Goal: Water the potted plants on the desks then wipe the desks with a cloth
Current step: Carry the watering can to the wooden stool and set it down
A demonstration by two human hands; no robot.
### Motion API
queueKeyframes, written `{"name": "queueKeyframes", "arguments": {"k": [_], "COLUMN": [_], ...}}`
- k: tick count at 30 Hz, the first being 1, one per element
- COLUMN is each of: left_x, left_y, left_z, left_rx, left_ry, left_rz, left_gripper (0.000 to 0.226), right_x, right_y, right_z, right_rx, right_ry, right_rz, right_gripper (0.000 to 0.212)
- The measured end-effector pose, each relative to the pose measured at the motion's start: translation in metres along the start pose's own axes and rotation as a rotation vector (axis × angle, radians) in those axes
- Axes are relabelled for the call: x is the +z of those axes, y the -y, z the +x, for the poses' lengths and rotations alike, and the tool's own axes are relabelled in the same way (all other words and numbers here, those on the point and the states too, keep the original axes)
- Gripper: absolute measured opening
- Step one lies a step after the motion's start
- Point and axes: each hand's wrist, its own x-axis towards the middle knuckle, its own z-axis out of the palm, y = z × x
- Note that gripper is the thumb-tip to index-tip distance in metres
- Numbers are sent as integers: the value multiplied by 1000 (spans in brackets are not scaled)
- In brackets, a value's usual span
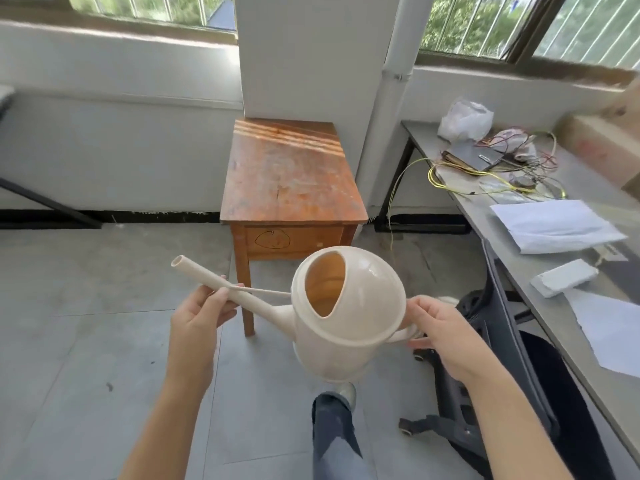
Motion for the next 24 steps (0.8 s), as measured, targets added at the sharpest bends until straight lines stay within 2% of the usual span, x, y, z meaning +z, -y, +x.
{"name": "queueKeyframes", "arguments": {"k": [5,14,19,24], "left_x": [47,138,161,175], "left_y": [6,-1,-3,-11], "left_z": [60,165,208,249], "left_rx": [17,52,41,77], "left_ry": [-59,-210,-273,-319], "left_rz": [28,-3,33,39], "left_gripper": [27,25,24,24], "right_x": [-27,-81,-91,-89], "right_y": [5,50,70,87], "right_z": [83,230,291,340], "right_rx": [-41,-97,-118,-164], "right_ry": [-6,85,126,124], "right_rz": [10,10,25,55], "right_gripper": [23,21,27,18]}}
